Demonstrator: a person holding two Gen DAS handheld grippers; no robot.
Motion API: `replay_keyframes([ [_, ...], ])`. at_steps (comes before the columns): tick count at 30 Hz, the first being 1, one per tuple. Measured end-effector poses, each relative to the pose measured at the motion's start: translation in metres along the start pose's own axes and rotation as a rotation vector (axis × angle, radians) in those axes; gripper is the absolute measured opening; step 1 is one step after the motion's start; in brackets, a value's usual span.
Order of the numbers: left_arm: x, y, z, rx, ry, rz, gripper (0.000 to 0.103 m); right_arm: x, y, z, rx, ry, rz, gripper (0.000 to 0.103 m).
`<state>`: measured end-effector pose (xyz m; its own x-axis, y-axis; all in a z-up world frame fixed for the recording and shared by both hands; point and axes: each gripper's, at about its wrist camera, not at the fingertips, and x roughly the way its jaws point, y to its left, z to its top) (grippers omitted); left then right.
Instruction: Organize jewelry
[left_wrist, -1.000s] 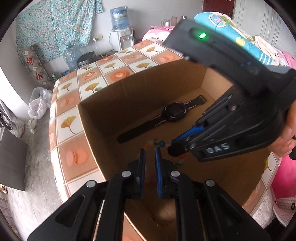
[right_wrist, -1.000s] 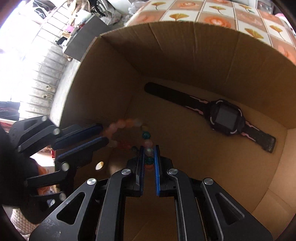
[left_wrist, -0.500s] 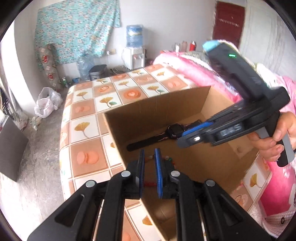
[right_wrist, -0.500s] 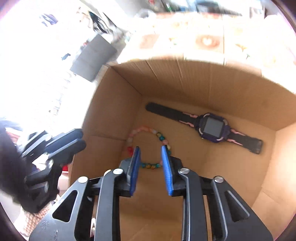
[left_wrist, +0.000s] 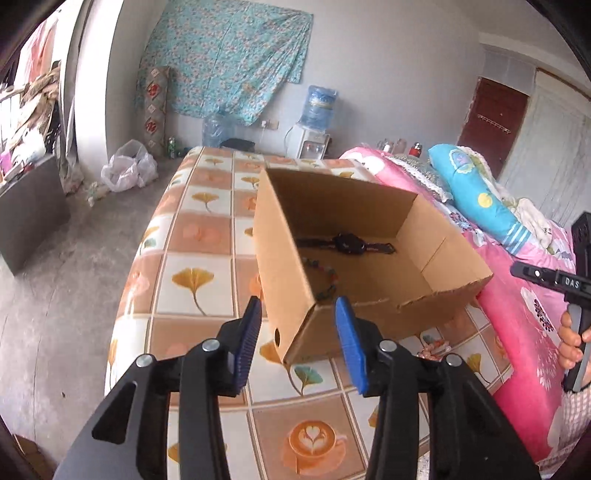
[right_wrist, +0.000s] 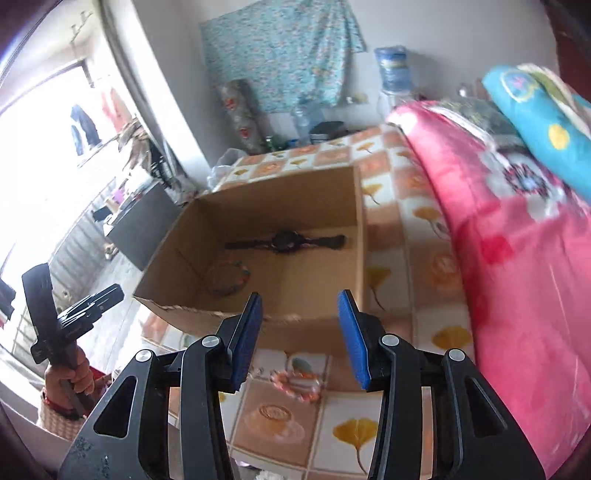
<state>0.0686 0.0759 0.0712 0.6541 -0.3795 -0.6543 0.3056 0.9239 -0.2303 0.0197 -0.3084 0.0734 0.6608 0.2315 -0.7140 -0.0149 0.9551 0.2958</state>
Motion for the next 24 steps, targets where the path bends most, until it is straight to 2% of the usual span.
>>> replay_keyframes([
  [3,0.021,-0.005,-0.011,0.018,0.062,0.050,0.041,0.012,-0.020,-0.015,0.064,0.058,-0.057,0.042],
  [5,0.035,-0.010,-0.015,0.043,0.097,0.078,0.043,0.018,-0.031,-0.018,0.090,0.088,-0.058,0.040],
  [7,0.041,-0.010,-0.018,0.029,0.114,0.073,0.045,0.024,-0.035,-0.017,0.108,0.098,-0.030,0.039],
  [11,0.041,-0.009,-0.019,-0.001,0.126,0.098,0.046,0.022,-0.029,-0.013,0.113,0.078,-0.009,0.038],
  [13,0.041,-0.010,-0.017,-0.006,0.120,0.112,0.046,0.025,-0.031,-0.011,0.129,0.067,0.039,0.038],
  [16,0.042,-0.010,-0.018,-0.004,0.112,0.118,0.046,0.029,-0.031,-0.009,0.127,0.072,0.059,0.038],
  [24,0.049,-0.004,-0.012,-0.018,0.121,0.074,0.045,0.038,-0.027,-0.003,0.105,0.094,0.069,0.037],
])
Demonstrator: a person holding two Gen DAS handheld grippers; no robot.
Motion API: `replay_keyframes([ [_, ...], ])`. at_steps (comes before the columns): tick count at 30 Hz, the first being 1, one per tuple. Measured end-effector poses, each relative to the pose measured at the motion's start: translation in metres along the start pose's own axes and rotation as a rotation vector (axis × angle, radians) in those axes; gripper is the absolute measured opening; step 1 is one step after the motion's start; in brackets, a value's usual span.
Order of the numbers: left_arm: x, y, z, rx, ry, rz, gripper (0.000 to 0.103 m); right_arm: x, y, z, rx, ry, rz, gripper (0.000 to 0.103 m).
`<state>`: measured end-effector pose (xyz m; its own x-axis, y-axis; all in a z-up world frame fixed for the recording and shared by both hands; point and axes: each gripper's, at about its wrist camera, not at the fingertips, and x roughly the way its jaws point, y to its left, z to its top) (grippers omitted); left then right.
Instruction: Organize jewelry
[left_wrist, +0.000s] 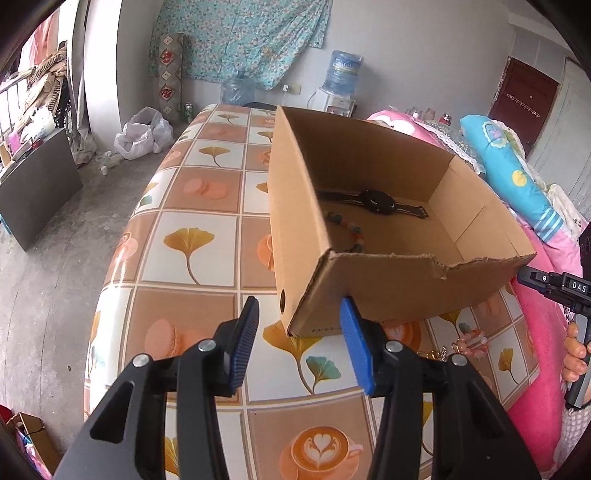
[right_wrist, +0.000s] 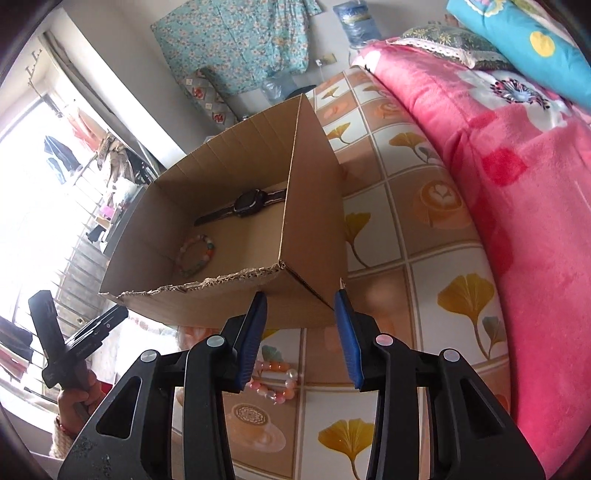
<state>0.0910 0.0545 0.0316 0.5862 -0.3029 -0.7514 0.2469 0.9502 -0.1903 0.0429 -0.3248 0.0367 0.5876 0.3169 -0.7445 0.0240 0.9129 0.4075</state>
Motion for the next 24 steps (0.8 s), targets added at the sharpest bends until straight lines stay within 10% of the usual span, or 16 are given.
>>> replay_keyframes([
  [11,-0.018,-0.005,-0.018,0.056,-0.002,-0.070,0.045,-0.017,0.004,-0.021,-0.194,-0.069,-0.137,0.037],
  [17,-0.017,-0.030,-0.053,0.064,0.022,-0.129,0.045,-0.026,0.011,-0.070,-0.061,-0.082,0.001,0.039],
  [24,0.014,-0.076,-0.082,0.154,0.091,-0.187,0.045,0.000,0.082,-0.098,-0.463,0.012,-0.127,0.035],
])
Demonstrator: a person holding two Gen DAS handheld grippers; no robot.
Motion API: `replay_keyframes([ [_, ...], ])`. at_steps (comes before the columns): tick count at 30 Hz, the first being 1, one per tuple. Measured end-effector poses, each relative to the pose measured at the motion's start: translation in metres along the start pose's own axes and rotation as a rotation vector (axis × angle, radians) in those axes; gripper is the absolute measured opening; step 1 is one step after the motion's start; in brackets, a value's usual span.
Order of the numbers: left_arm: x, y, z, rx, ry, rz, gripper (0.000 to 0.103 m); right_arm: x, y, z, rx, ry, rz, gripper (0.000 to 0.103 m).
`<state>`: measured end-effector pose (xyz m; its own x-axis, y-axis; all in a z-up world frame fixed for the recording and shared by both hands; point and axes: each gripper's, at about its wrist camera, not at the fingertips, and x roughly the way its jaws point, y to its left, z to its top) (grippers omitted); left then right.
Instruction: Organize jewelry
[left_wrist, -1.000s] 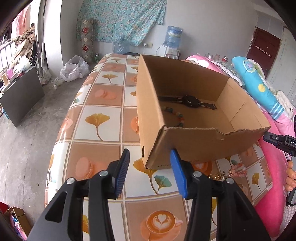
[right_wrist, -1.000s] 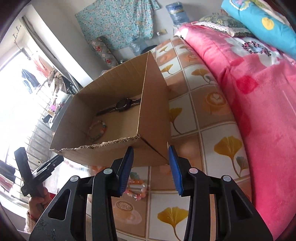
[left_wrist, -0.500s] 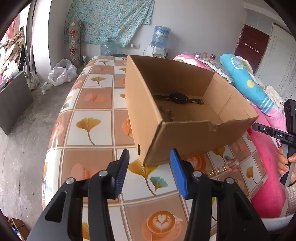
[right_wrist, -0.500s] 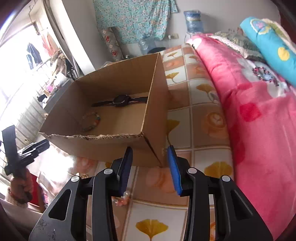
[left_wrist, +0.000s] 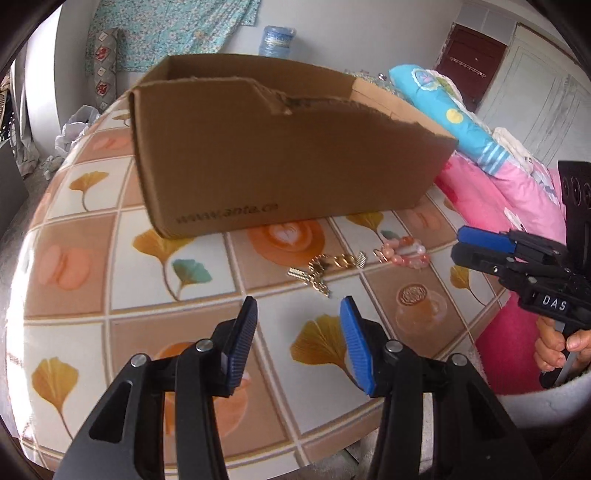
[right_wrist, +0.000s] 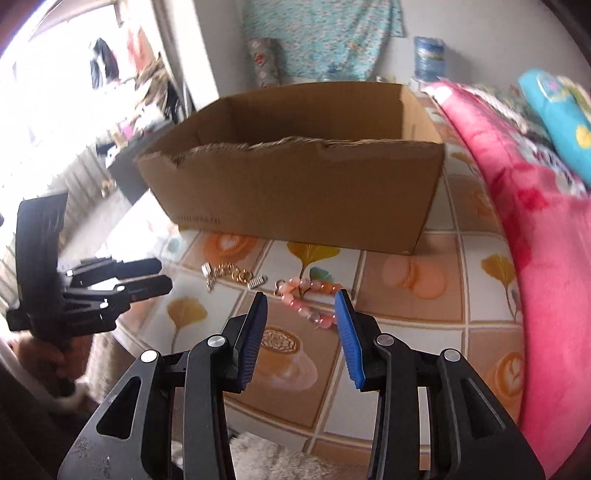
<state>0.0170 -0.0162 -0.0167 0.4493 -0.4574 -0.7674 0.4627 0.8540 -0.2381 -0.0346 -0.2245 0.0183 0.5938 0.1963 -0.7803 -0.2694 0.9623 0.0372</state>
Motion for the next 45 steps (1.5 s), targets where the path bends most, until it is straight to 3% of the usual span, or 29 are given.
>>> replay_keyframes([
  [5,0.010,-0.014,0.004,0.113,-0.006,0.047,0.045,0.023,0.008,0.008,-0.081,0.065,-0.013,0.029],
  [10,0.015,-0.013,0.012,0.150,-0.017,0.063,0.045,0.042,0.015,0.010,-0.146,0.116,-0.021,0.028],
  [15,0.020,-0.009,0.015,0.157,-0.011,0.044,0.045,0.053,0.010,0.011,-0.147,0.169,-0.035,0.008],
  [17,0.022,-0.009,0.015,0.162,-0.009,0.038,0.045,0.052,0.003,0.013,-0.125,0.168,-0.047,0.008],
  [26,0.022,-0.010,0.016,0.167,-0.018,0.016,0.045,0.054,-0.021,0.023,-0.016,0.149,-0.130,0.009],
  [28,0.021,-0.008,0.017,0.166,-0.030,0.025,0.045,0.050,-0.022,0.026,0.010,0.134,-0.110,0.012],
  [32,0.019,-0.005,0.017,0.169,-0.040,0.036,0.045,0.034,-0.009,0.028,0.031,0.041,-0.010,0.030],
  [34,0.021,-0.005,0.018,0.179,-0.030,0.041,0.040,0.033,-0.003,0.026,0.043,0.040,0.043,0.031],
  [39,0.028,-0.003,0.024,0.196,-0.010,0.064,0.031,0.038,0.002,0.016,0.072,0.065,0.064,0.031],
  [45,0.036,-0.005,0.028,0.241,0.015,0.103,0.030,0.037,0.001,0.017,0.102,0.047,0.076,0.031],
])
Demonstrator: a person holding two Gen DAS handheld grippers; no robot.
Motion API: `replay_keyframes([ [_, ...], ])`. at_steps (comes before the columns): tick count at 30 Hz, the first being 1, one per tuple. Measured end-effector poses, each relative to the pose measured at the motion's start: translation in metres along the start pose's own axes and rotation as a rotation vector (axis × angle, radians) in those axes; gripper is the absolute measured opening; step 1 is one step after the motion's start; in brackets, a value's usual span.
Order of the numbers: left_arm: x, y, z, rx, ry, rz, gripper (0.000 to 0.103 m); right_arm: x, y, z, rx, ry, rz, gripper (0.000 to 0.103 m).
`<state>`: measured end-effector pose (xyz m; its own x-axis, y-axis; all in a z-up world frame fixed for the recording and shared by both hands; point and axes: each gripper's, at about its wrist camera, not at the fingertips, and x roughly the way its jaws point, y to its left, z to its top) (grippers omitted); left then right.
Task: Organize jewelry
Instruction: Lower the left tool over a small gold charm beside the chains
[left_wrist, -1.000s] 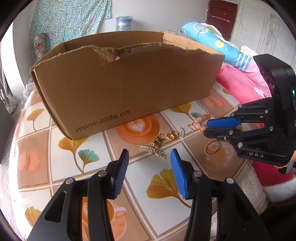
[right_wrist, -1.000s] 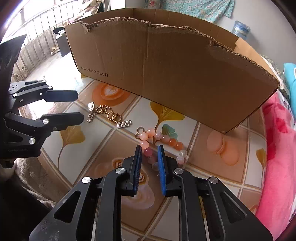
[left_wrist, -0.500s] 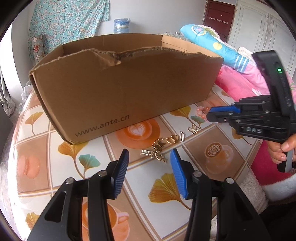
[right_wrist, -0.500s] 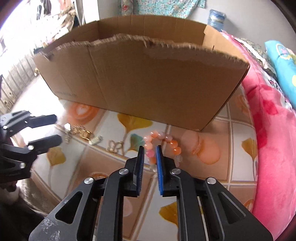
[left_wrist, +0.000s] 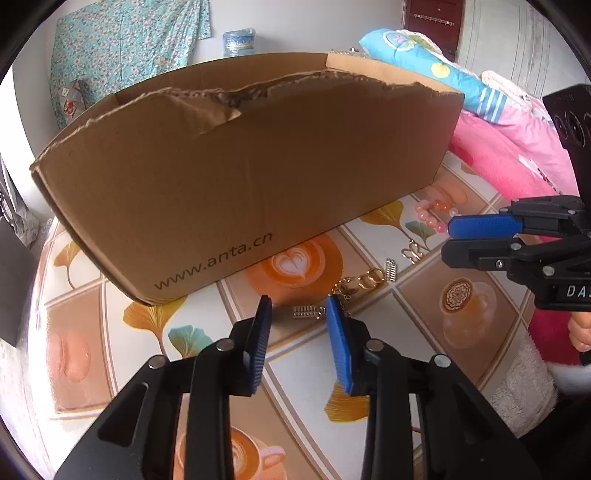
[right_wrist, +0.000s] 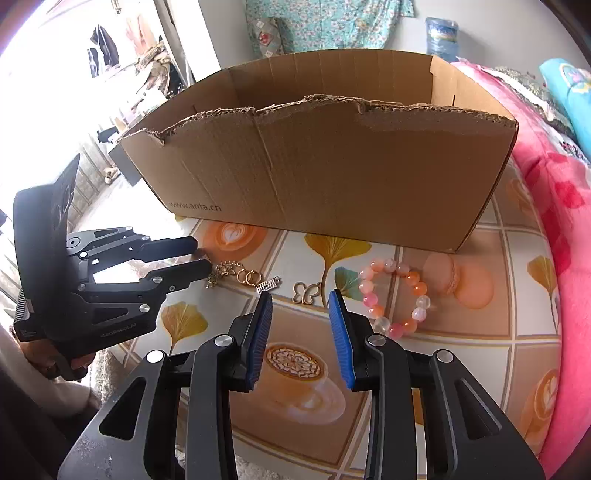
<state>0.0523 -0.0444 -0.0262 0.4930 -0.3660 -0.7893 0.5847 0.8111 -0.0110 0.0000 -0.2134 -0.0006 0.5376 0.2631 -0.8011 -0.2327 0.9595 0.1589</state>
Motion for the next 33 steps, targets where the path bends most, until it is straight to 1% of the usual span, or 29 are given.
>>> replay_keyframes([
  [4,-0.002,-0.002,0.000,0.030,0.025,0.020,0.029,0.000,-0.003,-0.003,0.001,-0.001,0.006,0.032],
  [10,-0.008,-0.003,-0.007,0.027,0.054,0.030,0.029,0.002,-0.001,-0.004,-0.005,0.010,0.012,0.031],
  [14,-0.014,0.000,-0.012,0.016,0.027,0.000,0.029,0.003,0.002,-0.005,-0.010,0.012,0.014,0.031],
  [19,-0.013,-0.001,-0.007,0.073,-0.012,-0.014,0.029,0.002,0.006,-0.006,-0.012,0.004,0.010,0.031],
  [20,-0.013,-0.002,-0.005,0.084,-0.022,-0.029,0.029,0.002,0.007,-0.007,-0.010,0.003,0.010,0.031],
  [22,-0.012,0.000,-0.003,0.094,-0.034,-0.083,0.029,0.003,0.009,-0.008,-0.005,0.000,0.010,0.031],
  [24,-0.003,0.003,-0.002,0.080,0.000,-0.122,0.029,0.002,0.009,-0.009,0.001,0.000,0.014,0.031],
  [33,-0.011,0.013,-0.013,-0.047,0.042,-0.245,0.029,0.000,0.004,-0.013,0.018,0.011,0.018,0.031],
])
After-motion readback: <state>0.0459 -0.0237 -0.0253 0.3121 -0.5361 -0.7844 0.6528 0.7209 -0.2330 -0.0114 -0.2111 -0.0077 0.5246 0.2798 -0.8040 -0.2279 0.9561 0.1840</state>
